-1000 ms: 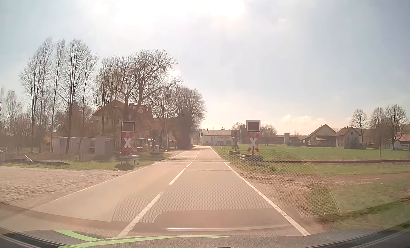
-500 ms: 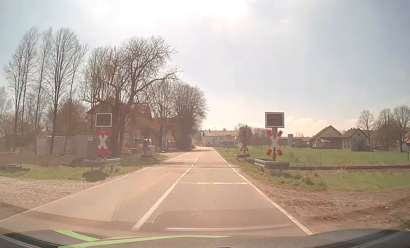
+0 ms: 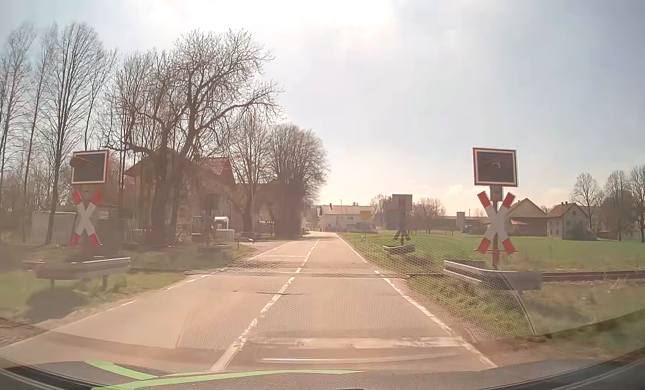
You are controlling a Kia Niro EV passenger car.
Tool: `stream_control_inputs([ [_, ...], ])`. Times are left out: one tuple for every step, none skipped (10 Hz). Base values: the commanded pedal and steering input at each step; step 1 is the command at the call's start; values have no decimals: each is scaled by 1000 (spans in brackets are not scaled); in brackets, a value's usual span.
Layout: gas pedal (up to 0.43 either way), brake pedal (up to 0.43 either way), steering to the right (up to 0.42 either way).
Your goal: Follow the waypoints while adhering to traffic rules and regulations
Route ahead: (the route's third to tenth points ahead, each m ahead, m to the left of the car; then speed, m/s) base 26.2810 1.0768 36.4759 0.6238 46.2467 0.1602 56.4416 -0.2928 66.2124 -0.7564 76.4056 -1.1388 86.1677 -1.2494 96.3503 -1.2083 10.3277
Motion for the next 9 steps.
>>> stream_control_inputs([
  [0,0,6],
  [0,0,9],
  [0,0,9],
  [20,0,9],
  [79,0,8],
  [110,0,7],
  [110,0,5],
  [110,0,4],
  [110,0,4],
])
